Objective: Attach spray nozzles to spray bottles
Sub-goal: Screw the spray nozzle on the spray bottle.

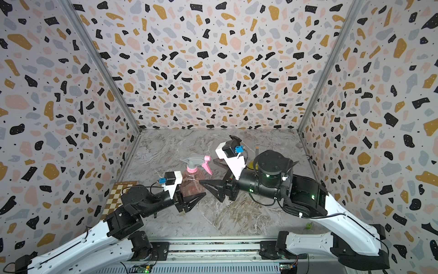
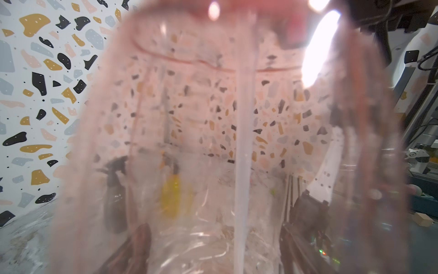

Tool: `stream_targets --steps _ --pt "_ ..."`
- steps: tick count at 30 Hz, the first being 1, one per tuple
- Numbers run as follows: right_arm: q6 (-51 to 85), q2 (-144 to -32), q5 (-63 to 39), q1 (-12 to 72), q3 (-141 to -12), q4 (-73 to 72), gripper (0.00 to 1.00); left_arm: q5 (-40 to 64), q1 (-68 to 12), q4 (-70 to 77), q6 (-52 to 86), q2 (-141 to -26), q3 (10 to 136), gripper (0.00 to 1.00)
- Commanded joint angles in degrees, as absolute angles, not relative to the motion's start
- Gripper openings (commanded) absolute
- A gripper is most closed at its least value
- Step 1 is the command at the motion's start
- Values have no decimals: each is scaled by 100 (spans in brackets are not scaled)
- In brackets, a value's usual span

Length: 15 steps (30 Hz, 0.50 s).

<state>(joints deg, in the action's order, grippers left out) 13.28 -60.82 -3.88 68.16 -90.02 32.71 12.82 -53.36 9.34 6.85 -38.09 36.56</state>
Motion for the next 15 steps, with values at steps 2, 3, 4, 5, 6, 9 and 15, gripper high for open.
stream_targets --steps 2,3,4,5,6,9,15 --pt "1348 -6112 -652 6835 -9036 3174 83 1125 -5345 1285 729 -3744 3641 0" --pt "1353 -6117 -683 6834 -9044 3160 83 1084 -5344 1251 729 -3746 3654 0" --pt "1353 -6129 -712 6829 -9044 3155 82 1045 -5344 1215 729 -3749 3649 0" --pt "1349 -6143 -727 6837 -9045 3146 82 1021 -5344 1190 729 -3747 3663 0" --pt "1353 -6150 -738 6843 -9043 3139 82 987 -5350 1161 729 -3745 3658 0" --pt "1352 -6189 -781 6864 -9070 3138 81 862 -5351 1066 721 -3767 3708 0" --pt "1360 -6289 -790 7038 -9122 3138 79 564 -5344 965 764 -3833 3744 0"
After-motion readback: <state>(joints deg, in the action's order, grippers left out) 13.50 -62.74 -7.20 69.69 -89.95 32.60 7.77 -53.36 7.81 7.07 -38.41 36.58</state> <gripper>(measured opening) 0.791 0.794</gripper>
